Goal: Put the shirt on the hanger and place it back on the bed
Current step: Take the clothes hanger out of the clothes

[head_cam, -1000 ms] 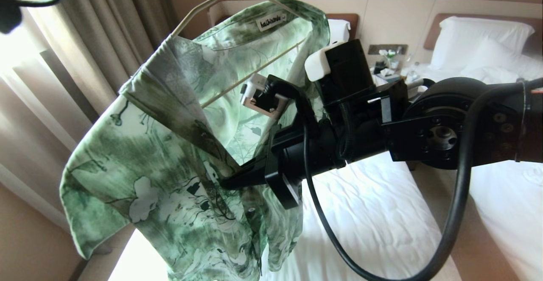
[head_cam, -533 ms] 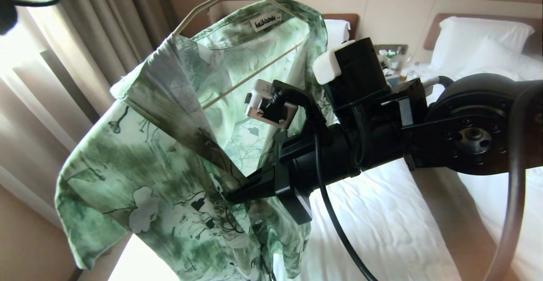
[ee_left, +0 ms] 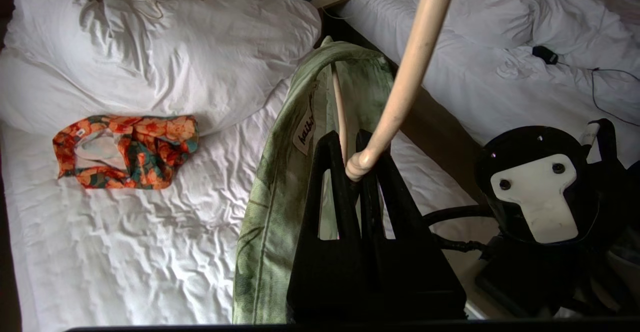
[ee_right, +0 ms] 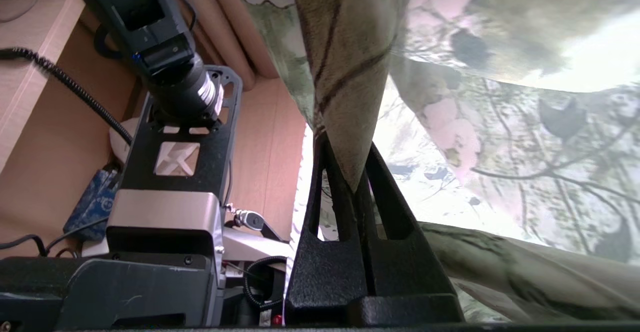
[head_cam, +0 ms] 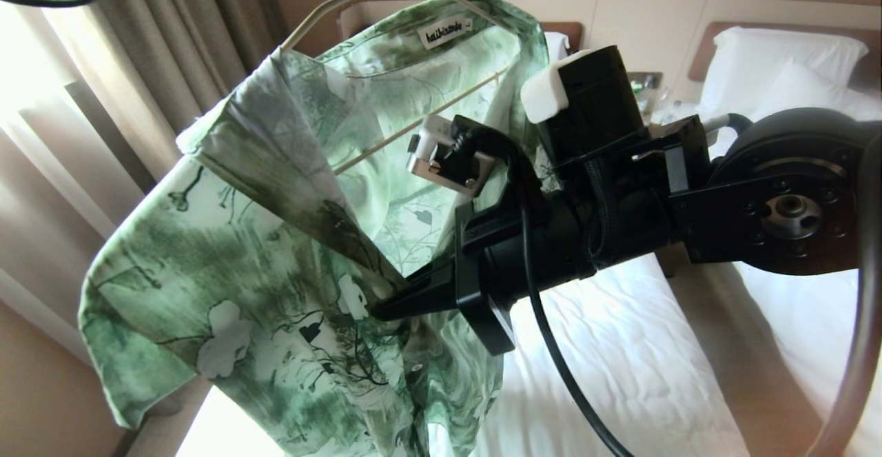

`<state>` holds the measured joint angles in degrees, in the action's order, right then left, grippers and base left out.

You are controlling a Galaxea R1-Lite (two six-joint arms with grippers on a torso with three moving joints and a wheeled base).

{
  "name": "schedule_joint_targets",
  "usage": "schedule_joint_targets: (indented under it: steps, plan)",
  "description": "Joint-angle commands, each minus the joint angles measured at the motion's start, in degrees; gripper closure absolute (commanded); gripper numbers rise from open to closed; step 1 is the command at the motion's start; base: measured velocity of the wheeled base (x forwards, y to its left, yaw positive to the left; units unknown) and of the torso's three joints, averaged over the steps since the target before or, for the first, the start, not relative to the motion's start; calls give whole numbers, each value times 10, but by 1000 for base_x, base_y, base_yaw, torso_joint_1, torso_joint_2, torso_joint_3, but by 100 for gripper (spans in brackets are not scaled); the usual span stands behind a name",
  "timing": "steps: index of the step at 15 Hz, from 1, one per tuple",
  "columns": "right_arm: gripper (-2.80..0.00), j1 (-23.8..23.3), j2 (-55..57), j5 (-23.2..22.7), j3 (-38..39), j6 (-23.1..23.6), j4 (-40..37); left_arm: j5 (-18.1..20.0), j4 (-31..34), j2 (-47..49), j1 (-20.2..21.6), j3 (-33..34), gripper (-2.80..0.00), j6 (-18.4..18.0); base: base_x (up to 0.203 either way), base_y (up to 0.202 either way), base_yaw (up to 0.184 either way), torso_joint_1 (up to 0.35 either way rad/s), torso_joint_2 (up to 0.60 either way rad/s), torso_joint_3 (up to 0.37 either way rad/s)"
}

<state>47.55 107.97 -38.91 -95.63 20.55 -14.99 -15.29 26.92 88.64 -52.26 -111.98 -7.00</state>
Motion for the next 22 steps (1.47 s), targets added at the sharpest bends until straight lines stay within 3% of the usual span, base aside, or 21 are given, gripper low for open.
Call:
schedule_joint_targets:
  steps: [1,2,3,6,8,15,16,19,22]
  plan:
    - [0,-5,-9,8,-16,-20,-14,-1,2,-4,2,0,0,0,0,0,0,0,0,0]
    - [0,-5,-12,30,-21,-30,-19,-1,2,-4,2,0,0,0,0,0,0,0,0,0]
    - [-280,-6,-15,34,-21,-32,-20,-1,2,-4,2,0,0,0,0,0,0,0,0,0]
    - [-280,-3,-25,34,-22,-44,-24,-1,2,-8,2,0,0,0,0,0,0,0,0,0]
    - [-280,-6,-52,14,-16,-86,-24,-1,2,-17,4,0,0,0,0,0,0,0,0,0]
    - [-280,-118,-142,-41,-20,-197,-20,-2,7,-24,17,2,0,3,0,0,0,0,0,0]
    - [0,-128,-151,-41,-20,-207,-20,-2,7,-24,17,4,0,3,0,0,0,0,0,0]
    - [0,-148,-145,-1,-66,-245,-38,-2,7,-23,17,4,0,3,0,0,0,0,0,0]
    - [0,-157,-118,84,-183,-266,-149,-2,8,-20,15,8,0,9,0,0,0,0,0,0]
